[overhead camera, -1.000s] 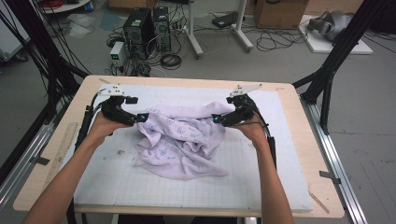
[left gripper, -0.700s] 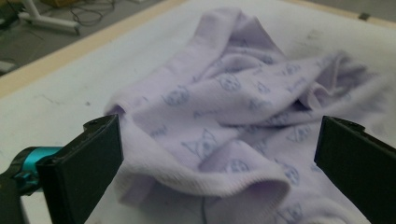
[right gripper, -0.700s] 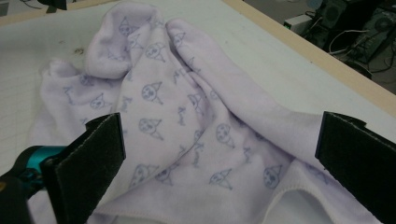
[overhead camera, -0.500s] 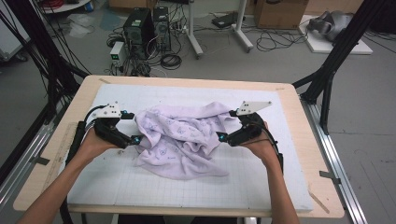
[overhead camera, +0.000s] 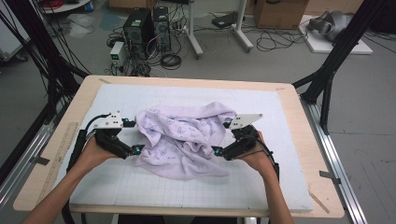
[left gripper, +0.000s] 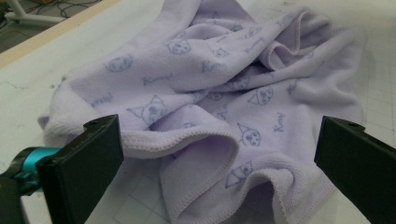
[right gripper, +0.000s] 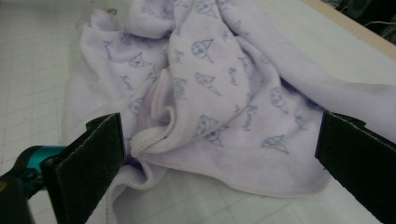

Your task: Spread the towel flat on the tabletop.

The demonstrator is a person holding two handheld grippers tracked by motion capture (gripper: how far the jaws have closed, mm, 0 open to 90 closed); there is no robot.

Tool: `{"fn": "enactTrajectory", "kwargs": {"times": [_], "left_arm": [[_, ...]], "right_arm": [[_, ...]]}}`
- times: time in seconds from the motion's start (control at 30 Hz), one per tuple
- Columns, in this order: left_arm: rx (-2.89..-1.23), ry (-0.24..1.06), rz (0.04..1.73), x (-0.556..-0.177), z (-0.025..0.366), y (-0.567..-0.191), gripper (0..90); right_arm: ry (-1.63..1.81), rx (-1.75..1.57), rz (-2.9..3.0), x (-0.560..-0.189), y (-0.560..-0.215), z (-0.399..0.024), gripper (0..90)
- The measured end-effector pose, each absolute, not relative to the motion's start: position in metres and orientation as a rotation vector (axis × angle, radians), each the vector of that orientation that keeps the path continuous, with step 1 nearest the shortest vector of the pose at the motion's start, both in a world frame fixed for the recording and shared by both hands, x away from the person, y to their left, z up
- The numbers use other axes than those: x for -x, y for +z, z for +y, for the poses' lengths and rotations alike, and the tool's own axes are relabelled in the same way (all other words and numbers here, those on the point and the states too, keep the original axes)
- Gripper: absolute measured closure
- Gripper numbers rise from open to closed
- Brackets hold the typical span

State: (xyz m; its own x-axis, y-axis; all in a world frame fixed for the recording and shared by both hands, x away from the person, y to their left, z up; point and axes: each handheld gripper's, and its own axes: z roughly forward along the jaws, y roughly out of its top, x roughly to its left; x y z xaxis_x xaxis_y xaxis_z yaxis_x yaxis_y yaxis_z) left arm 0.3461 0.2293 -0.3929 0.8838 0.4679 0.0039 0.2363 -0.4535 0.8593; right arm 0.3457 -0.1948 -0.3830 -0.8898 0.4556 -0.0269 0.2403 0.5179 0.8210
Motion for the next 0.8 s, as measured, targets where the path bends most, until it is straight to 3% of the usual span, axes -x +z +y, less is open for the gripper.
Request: {"fn": "enactTrajectory", "kwargs": {"times": [0.2, 0.47, 0.6, 0.67, 0.8], "left_arm": [[-2.095, 0.294, 0.547, -0.344, 0.224, -0.403, 1.7], [-2.084, 0.287, 0.636, -0.345, 0.214, -0.409, 1.7], [-2.083, 0.317, 0.672, -0.346, 0.21, -0.413, 1.8], [-2.087, 0.313, 0.701, -0.347, 0.209, -0.418, 1.8], [-2.093, 0.324, 0.738, -0.35, 0.203, -0.426, 2.4]], "right_arm": [[1.296, -0.57, 2.597, -0.344, -0.396, -0.177, 9.7], [1.197, -0.586, 2.647, -0.348, -0.406, -0.166, 36.6], [1.117, -0.612, 2.676, -0.348, -0.409, -0.166, 62.3], [1.112, -0.61, 2.667, -0.348, -0.409, -0.168, 70.4], [1.108, -0.617, 2.671, -0.347, -0.408, -0.173, 76.6]]}}
